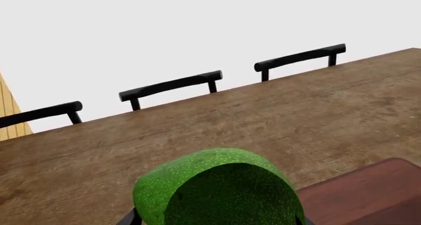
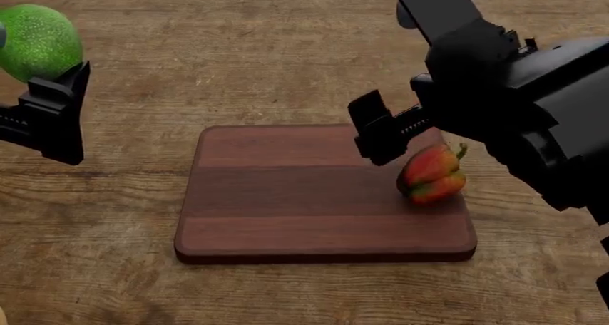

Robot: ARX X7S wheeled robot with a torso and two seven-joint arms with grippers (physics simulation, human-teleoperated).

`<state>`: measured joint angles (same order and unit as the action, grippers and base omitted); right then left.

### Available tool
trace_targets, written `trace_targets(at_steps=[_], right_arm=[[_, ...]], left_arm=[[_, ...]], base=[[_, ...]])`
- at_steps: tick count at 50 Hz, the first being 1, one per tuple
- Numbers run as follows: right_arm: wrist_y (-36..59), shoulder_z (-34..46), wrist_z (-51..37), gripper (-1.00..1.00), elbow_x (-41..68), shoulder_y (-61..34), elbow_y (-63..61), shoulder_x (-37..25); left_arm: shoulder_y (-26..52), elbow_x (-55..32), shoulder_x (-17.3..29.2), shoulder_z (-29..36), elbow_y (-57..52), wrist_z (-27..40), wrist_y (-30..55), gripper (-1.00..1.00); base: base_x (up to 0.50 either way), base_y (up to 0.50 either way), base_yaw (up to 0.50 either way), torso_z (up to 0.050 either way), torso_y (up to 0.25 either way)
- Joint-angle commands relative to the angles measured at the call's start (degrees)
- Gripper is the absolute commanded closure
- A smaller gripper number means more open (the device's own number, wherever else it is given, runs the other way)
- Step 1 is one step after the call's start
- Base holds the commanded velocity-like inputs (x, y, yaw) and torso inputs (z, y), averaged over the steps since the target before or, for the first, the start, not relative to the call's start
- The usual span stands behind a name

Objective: Place the avocado, onion, tomato and bell pepper on the cutting board.

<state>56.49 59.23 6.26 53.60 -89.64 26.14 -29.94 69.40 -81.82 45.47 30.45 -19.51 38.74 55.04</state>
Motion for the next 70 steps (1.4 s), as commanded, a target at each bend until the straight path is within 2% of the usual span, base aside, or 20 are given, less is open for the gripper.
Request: trace_targets(at_steps=[1,8,9,10,18,36,42,70], right_arm=[[2.4,-4.09,-5.9,-1.0,4.33,0.92,-10.45,-4.52],[4.35,-8.91,-12.09,-1.0,9.73,1.59,-19.93,-8.19],[5.01,-17.05,-20.68,-1.0,18.32,4.49,-28.52,-14.78],[5.07,-18.33,-28.42,-1.0,22.22,4.86,-36.51,-15.5],[5.22,-21.74,-34.08,-1.0,27.68,5.48,-42.2,-18.29],[3.3,-26.01,-40.49,-1.0,34.81,6.94,-48.8,-21.76],[4.14,-26.6,-42.42,-1.0,37.58,5.33,-50.03,-22.14],[1.68,-28.46,-45.67,-1.0,40.35,7.46,-53.39,-24.34]], left_arm=[[1.13,-0.51,-1.06,0.75,0.8,0.59,-0.1,1.0],[1.87,-0.04,-2.3,2.08,1.52,-0.53,0.66,1.0],[3.4,2.37,-5.95,5.14,5.68,-4.73,1.41,1.0],[3.65,2.68,-6.63,5.63,6.6,-5.48,1.52,1.0],[5.5,2.88,-9.57,7.43,10.69,-8.79,2.54,1.0],[12.31,7.32,-19.42,13.59,27.06,-19.31,4.02,1.0],[12.88,7.17,-22.36,14.0,30.84,-20.47,3.72,1.0],[15.54,14.31,-38.58,19.79,58.38,-33.73,-3.76,1.0]], base=[[0.0,0.0,0.0,0.0,0.0],[0.0,0.0,0.0,0.0,0.0],[0.0,0.0,0.0,0.0,0.0],[0.0,0.0,0.0,0.0,0.0],[0.0,0.0,0.0,0.0,0.0],[0.0,0.0,0.0,0.0,0.001],[0.0,0.0,0.0,0.0,0.0],[0.0,0.0,0.0,0.0,0.0]])
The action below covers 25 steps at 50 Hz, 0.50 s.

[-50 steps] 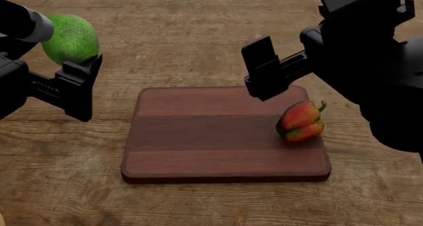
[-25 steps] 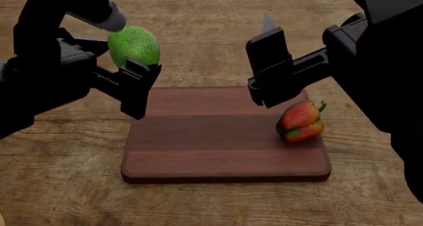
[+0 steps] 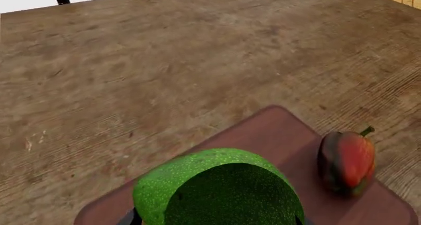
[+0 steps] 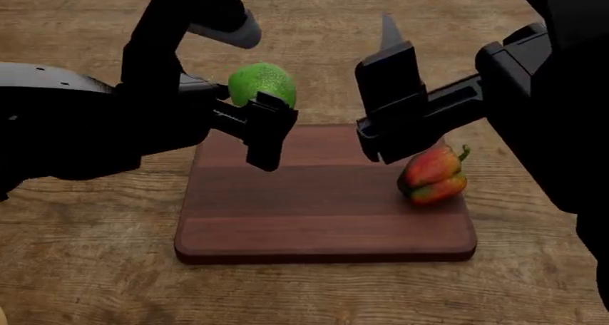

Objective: Place the avocado, onion, tomato and bell pepper on the cutting board.

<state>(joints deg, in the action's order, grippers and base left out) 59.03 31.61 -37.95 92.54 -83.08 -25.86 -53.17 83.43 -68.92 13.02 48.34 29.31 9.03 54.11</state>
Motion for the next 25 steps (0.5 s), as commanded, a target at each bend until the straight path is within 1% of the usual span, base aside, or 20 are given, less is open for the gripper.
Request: trace_targets(at_steps=[1,11,19,22,25], right_arm=[[-0.9,-0.91,-1.62,-1.0,1.63,0.89,-1.45,-1.19],[-1.45,-1.31,-2.13,-1.0,2.24,1.69,-2.39,-2.1],[-0.28,-1.22,-3.66,-1.0,4.49,-0.03,-2.55,-2.55],[-0.1,-1.32,-4.38,-1.0,5.61,-0.39,-2.9,-2.88],[0.06,-1.62,-5.43,-1.0,7.13,-0.78,-3.47,-3.77]], left_arm=[[1.62,1.44,-6.64,2.05,9.8,-4.37,-2.9,1.0],[1.73,1.17,-9.33,2.56,10.66,-4.54,-3.44,1.0],[2.15,0.48,-12.81,3.92,13.92,-6.07,-4.99,1.0],[2.99,-2.67,-12.95,7.76,15.35,-6.44,-7.45,1.0],[4.76,-10.06,-13.0,16.96,18.09,-6.88,-12.43,1.0]], base=[[0.0,0.0,0.0,0.0,0.0],[0.0,0.0,0.0,0.0,0.001],[0.0,0.0,0.0,0.0,0.0],[0.0,0.0,0.0,0.0,0.0],[0.0,0.0,0.0,0.0,0.0]])
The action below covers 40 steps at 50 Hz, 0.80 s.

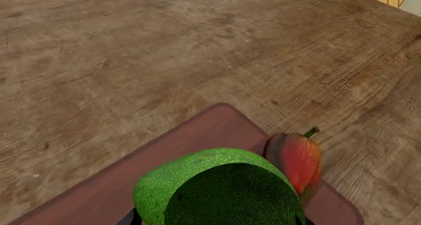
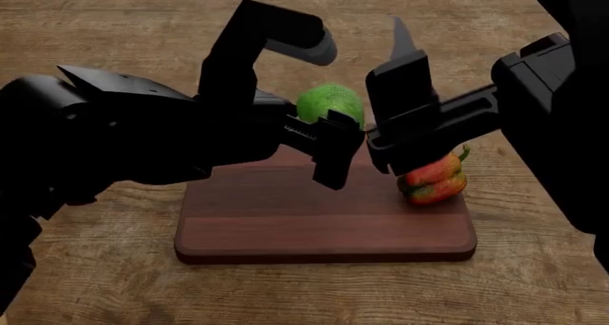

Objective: Place the avocado, onion, tomato and bell pepper on the cutting board.

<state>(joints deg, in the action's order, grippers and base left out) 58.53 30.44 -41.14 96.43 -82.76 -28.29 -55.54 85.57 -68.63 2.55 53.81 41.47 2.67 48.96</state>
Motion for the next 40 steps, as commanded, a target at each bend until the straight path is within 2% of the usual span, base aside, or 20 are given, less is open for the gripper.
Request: trace_targets(at_steps=[1,5,9,30,31,40], right_arm=[[0.33,-0.58,-2.38,-1.0,3.38,-0.84,-1.27,-1.61],[-0.14,-0.82,-2.42,-1.0,3.33,-0.18,-1.69,-2.06],[-1.0,-1.39,-2.66,-1.0,4.26,0.5,-2.44,-2.6],[-1.67,-2.01,-3.94,-1.0,6.11,0.44,-3.64,-3.64],[-1.64,-1.98,-4.01,-1.0,6.12,0.41,-3.65,-3.66],[-1.49,-1.89,-4.44,-1.0,6.74,-0.29,-3.63,-3.43]], left_arm=[[3.17,-13.23,-2.53,15.07,6.76,-0.53,-9.18,1.0],[5.03,-23.14,-2.54,28.27,9.0,-0.85,-15.58,1.0],[5.69,-27.83,-2.55,35.22,10.51,-1.26,-18.82,1.0],[4.33,-27.54,-2.55,36.73,10.53,-0.71,-19.19,1.0],[4.32,-27.48,-2.55,36.72,10.55,-0.77,-19.18,-1.0],[5.92,-27.85,-2.55,36.58,10.11,-1.32,-19.07,-1.0]], base=[[0.0,0.0,0.0,0.0,0.0],[0.0,0.0,0.0,0.0,0.003],[0.0,0.0,0.0,0.0,0.0],[0.0,0.0,0.0,0.0,0.0],[0.0,0.0,0.0,0.0,0.0],[0.0,0.0,0.0,0.0,0.0]])
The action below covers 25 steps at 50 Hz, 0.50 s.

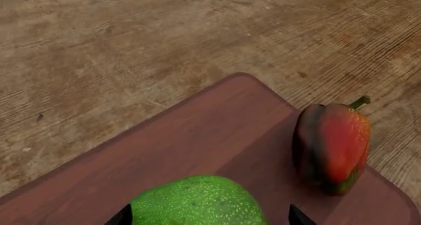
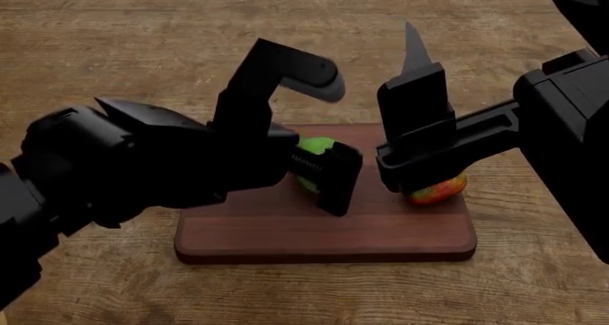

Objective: Place the avocado, onion, tomato and bell pepper on the cutting board.

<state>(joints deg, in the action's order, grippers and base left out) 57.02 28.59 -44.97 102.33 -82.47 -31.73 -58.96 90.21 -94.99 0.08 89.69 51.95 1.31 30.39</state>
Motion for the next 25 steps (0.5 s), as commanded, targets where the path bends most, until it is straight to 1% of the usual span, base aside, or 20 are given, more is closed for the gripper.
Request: trace_targets(at_steps=[1,6,8,10,13,17,19,20,21,22,24,25], right_arm=[[-0.02,-0.08,-0.64,-1.0,0.89,-0.58,-0.27,-0.05],[-0.19,-0.22,-0.93,-1.0,1.34,-0.49,-0.64,-0.4],[0.13,-0.1,-1.13,-1.0,1.7,-1.03,-0.6,-0.3],[0.39,-0.05,-1.24,-1.0,1.99,-1.61,-0.4,-0.25],[0.77,0.06,-1.39,-1.0,2.44,-2.43,-0.2,-0.1],[1.41,0.39,-1.52,-1.0,2.87,-3.6,0.32,0.38],[2.05,0.75,-1.44,-1.0,3.27,-4.19,0.77,0.51],[2.28,0.92,-1.53,-1.0,3.62,-4.38,0.93,0.48],[2.78,1.15,-1.59,-1.0,4.0,-4.84,1.11,0.45],[2.82,1.17,-1.65,-1.0,4.23,-4.99,1.22,0.45],[4.66,2.28,-2.24,-1.0,5.3,-6.62,1.94,0.63],[5.28,2.62,-2.44,-1.0,5.31,-7.24,2.2,0.77]], left_arm=[[1.75,-1.74,-0.07,0.6,-0.44,-0.1,-0.5,-1.0],[3.5,-1.85,-0.06,0.45,-0.88,-0.48,-1.11,-1.0],[4.5,-1.97,0.83,-0.13,-2.92,0.26,-1.48,-1.0],[5.43,-2.86,4.6,-1.46,-9.99,3.76,-1.88,-1.0],[5.64,-3.71,8.83,-2.79,-17.19,7.08,-2.62,-1.0],[5.64,-2.66,13.15,-3.35,-23.62,10.38,-4.39,-1.0],[5.51,-3.27,16.11,-4.16,-27.02,11.9,-4.82,-1.0],[5.38,-3.03,17.03,-4.25,-28.23,12.39,-5.19,-1.0],[5.13,-2.37,18.93,-4.38,-30.87,12.96,-5.95,-1.0],[5.02,-2.36,19.65,-4.45,-31.98,13.17,-6.04,-1.0],[4.63,-0.93,24.06,-4.67,-38.02,14.77,-7.37,-1.0],[4.64,-1.46,24.71,-4.97,-38.73,15.08,-7.31,-1.0]], base=[[0.0,0.0,0.0,0.0,0.0],[0.0,0.0,0.0,0.0,0.0],[0.0,0.0,0.0,0.0,0.0],[0.0,0.0,0.0,0.0,0.0],[0.0,0.0,0.0,0.0,0.0],[0.0,0.0,0.0,0.0,0.0],[0.0,0.0,0.0,0.0,0.0],[0.0,0.0,0.0,0.0,0.0],[0.0,0.0,0.0,0.0,0.0],[0.0,0.0,0.0,0.0,0.0],[0.0,0.0,0.0,0.0,0.0],[0.0,0.0,0.0,0.0,0.0]])
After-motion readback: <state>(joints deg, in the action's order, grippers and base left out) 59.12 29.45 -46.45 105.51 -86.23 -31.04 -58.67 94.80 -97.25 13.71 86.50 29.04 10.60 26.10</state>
